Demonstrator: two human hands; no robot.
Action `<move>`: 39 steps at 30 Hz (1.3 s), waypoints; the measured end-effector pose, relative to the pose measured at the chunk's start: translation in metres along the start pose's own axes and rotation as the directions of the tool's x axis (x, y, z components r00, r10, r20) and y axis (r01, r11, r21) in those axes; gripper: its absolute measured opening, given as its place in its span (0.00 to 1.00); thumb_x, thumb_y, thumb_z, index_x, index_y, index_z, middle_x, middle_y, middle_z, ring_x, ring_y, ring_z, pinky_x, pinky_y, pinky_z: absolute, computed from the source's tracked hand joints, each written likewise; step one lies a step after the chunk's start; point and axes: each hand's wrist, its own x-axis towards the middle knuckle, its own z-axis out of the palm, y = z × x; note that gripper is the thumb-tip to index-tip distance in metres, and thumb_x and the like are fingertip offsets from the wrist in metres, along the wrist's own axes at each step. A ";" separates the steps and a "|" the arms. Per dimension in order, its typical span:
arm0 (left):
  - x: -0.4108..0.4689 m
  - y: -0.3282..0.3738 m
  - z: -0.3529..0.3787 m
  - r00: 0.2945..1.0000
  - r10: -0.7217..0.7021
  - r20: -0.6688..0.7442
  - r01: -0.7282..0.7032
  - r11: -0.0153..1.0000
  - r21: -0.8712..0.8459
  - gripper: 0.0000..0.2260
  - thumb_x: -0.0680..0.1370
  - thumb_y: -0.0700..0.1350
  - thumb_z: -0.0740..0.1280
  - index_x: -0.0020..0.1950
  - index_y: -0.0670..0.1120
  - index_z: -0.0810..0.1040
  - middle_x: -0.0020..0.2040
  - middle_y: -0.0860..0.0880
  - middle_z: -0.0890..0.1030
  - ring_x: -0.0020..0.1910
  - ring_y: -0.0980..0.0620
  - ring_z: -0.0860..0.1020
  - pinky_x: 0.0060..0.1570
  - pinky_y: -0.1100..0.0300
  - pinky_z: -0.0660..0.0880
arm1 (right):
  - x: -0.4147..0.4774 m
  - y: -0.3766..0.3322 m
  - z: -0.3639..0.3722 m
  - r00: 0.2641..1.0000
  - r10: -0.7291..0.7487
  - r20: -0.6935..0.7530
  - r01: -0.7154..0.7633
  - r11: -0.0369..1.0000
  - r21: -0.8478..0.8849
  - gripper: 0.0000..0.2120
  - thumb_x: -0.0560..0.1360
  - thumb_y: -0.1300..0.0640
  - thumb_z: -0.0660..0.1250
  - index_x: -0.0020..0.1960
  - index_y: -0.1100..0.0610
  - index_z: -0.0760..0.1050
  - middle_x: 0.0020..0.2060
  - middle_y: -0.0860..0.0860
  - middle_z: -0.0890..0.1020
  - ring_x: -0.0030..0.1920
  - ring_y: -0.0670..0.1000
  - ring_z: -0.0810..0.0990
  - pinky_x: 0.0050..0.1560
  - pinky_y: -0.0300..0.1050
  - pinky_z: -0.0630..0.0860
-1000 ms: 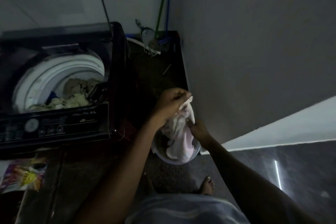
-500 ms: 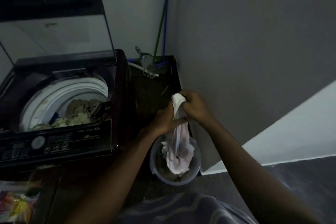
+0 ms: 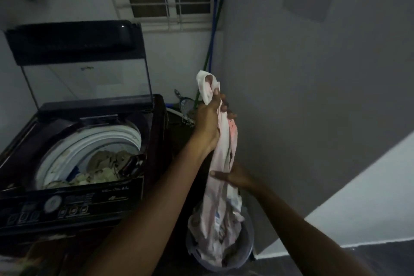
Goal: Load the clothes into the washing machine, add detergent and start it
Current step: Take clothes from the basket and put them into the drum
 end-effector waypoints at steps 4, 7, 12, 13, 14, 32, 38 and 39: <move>0.010 0.003 -0.034 0.988 0.129 -0.087 -0.092 0.934 0.344 0.10 0.82 0.46 0.64 0.42 0.46 0.78 0.30 0.51 0.75 0.29 0.52 0.74 0.36 0.57 0.71 | 0.003 0.005 -0.013 0.980 0.081 -0.182 -0.073 0.996 0.052 0.17 0.77 0.55 0.67 0.64 0.59 0.73 0.56 0.51 0.77 0.53 0.47 0.74 0.47 0.34 0.70; 0.015 -0.002 -0.076 0.984 0.173 0.048 -0.149 0.636 0.757 0.16 0.78 0.53 0.69 0.63 0.50 0.78 0.56 0.51 0.82 0.55 0.53 0.80 0.54 0.58 0.74 | -0.004 0.002 -0.042 0.958 0.043 -0.283 -0.011 0.994 0.113 0.06 0.75 0.62 0.69 0.52 0.57 0.77 0.49 0.56 0.82 0.45 0.49 0.79 0.44 0.36 0.76; 0.001 -0.042 -0.108 0.952 -0.142 0.270 -0.234 0.226 0.946 0.42 0.61 0.62 0.81 0.71 0.52 0.71 0.66 0.54 0.76 0.63 0.60 0.73 0.60 0.64 0.73 | 0.033 -0.034 -0.066 0.959 0.049 -0.279 0.013 0.977 0.214 0.08 0.68 0.61 0.67 0.43 0.64 0.71 0.36 0.53 0.76 0.34 0.40 0.79 0.42 0.39 0.74; -0.003 -0.052 -0.108 0.962 -0.151 0.228 -0.199 0.188 0.962 0.46 0.56 0.68 0.79 0.71 0.54 0.71 0.66 0.53 0.75 0.64 0.58 0.73 0.62 0.59 0.74 | 0.037 -0.046 -0.063 0.972 0.006 -0.235 0.065 0.953 0.294 0.08 0.69 0.60 0.66 0.43 0.65 0.71 0.37 0.54 0.77 0.36 0.42 0.80 0.43 0.42 0.75; -0.005 -0.060 -0.106 0.973 -0.155 0.168 -0.127 0.245 0.961 0.47 0.53 0.71 0.78 0.69 0.55 0.73 0.66 0.53 0.76 0.64 0.57 0.74 0.63 0.56 0.74 | 0.034 -0.065 -0.057 0.983 -0.033 -0.183 0.104 0.912 0.396 0.05 0.72 0.62 0.63 0.43 0.64 0.72 0.37 0.54 0.78 0.38 0.45 0.80 0.43 0.42 0.76; -0.012 0.000 -0.027 0.981 -0.196 -0.007 0.196 0.981 -0.012 0.10 0.81 0.48 0.63 0.44 0.44 0.77 0.32 0.48 0.79 0.31 0.50 0.79 0.38 0.58 0.76 | -0.001 0.005 -0.001 0.987 -0.041 0.157 0.027 0.995 0.091 0.33 0.67 0.53 0.78 0.68 0.52 0.68 0.61 0.46 0.78 0.59 0.42 0.78 0.56 0.37 0.77; 0.001 0.007 -0.070 0.991 0.045 -0.125 -0.002 0.946 0.325 0.15 0.73 0.48 0.76 0.57 0.46 0.81 0.51 0.50 0.84 0.51 0.52 0.82 0.56 0.55 0.78 | 0.004 0.017 0.000 0.963 0.156 -0.220 -0.079 0.942 0.326 0.10 0.80 0.62 0.60 0.61 0.56 0.73 0.57 0.52 0.77 0.57 0.52 0.76 0.55 0.36 0.74; 0.000 0.006 -0.080 0.990 0.073 -0.118 -0.014 0.898 0.439 0.17 0.71 0.47 0.77 0.58 0.47 0.81 0.53 0.52 0.84 0.54 0.54 0.82 0.57 0.57 0.77 | 0.002 0.011 -0.011 0.948 0.167 -0.270 -0.064 0.934 0.352 0.11 0.81 0.62 0.58 0.61 0.59 0.73 0.57 0.53 0.78 0.57 0.52 0.76 0.55 0.37 0.73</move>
